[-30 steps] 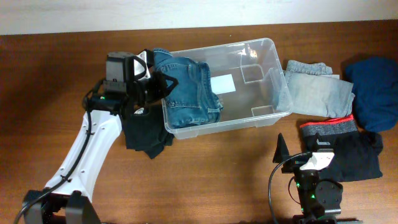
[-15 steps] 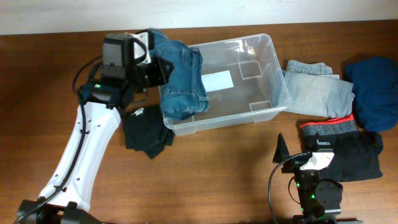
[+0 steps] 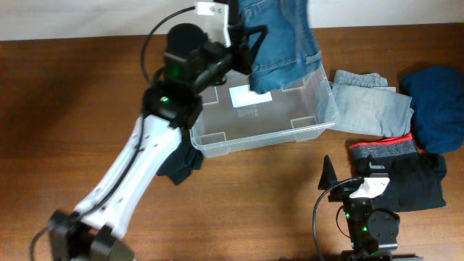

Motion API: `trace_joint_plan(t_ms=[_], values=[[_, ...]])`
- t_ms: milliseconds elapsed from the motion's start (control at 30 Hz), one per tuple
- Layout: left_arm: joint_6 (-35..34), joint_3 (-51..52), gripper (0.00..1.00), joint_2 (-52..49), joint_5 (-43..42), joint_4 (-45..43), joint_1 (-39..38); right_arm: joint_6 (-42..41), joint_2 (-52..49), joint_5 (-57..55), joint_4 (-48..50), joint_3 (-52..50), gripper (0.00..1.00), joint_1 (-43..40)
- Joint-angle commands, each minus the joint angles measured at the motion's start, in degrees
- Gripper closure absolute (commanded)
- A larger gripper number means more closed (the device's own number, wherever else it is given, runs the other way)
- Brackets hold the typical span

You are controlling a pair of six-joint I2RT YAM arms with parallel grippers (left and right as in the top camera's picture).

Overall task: Pack container
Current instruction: 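Carry the jeans over the bin and lower them inside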

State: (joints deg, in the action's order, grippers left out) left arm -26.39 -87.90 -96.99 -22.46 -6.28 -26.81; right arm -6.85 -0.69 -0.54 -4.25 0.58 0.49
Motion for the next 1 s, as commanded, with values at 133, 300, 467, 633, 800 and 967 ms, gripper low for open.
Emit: trace_joint_plan(t_ms=[133,300,467,633,800,967], values=[[-7.48,-2.16,0.99,-11.78,-7.34,-9.14,-0.17,0.46,0.44,0.04,-0.39,-0.26,0.02,-0.22],[-6.62,-2.16,0.99,-14.03,-7.3,0.61,0.13,0.44,0.44,0.04,-0.39,-0.26,0.02,-0.22],[-5.03,-2.16,0.99,-14.01,-7.34,5.99,0.07,0.44,0.44,0.04,-0.37,-0.26,0.01,-0.22],[-6.08,-3.52,0.99,-13.77,-9.9,3.72,-0.04,0.46,0.44,0.04,-0.39,-0.26,0.02,-0.22],[-9.14,-10.36,0.99,-13.25,-11.28,3.82,-0.42,0.44,0.44,0.04,-0.39,-0.26,0.02,-0.22],[-18.6,-14.97,0.99,-13.11,-14.38,4.11,-0.42,0.46,0.44,0.04,-0.39,-0.26,0.02,-0.22]])
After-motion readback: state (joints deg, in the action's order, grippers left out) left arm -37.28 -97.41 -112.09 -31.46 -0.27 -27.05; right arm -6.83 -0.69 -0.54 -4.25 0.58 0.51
